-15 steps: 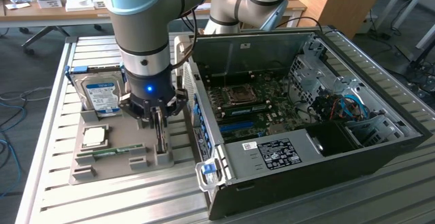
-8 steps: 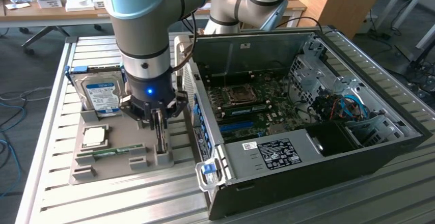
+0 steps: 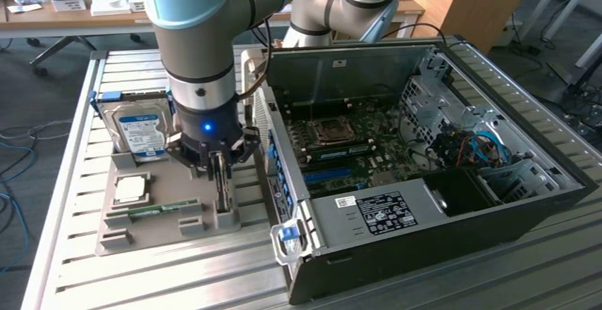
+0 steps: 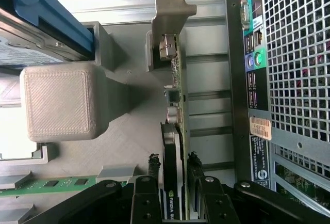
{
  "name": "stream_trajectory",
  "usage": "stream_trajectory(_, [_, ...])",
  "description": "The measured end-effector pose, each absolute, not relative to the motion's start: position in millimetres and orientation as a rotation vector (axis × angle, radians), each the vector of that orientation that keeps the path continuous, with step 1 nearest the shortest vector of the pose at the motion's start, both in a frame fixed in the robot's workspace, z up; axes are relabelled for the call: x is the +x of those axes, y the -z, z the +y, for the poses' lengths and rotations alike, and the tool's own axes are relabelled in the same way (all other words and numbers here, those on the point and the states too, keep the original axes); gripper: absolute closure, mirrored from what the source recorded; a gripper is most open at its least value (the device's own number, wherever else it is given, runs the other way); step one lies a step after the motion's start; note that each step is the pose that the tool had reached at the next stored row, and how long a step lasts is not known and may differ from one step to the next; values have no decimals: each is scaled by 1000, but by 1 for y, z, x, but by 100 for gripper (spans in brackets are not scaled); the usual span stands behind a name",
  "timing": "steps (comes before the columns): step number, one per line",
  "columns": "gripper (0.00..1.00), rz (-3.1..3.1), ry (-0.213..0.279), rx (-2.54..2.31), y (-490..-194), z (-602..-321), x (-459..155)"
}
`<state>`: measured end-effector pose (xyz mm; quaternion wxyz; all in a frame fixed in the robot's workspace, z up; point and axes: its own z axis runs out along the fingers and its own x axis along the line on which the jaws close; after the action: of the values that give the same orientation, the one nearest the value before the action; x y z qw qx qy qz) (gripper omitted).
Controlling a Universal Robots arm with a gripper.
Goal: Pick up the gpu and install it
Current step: 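Pick up the gpu and move the gpu toward the slot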
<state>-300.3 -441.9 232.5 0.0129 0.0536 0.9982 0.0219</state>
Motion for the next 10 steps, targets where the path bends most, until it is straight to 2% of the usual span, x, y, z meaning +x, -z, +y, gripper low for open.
stream_trajectory(10, [64,3111,-68,167,-231,-435,-300])
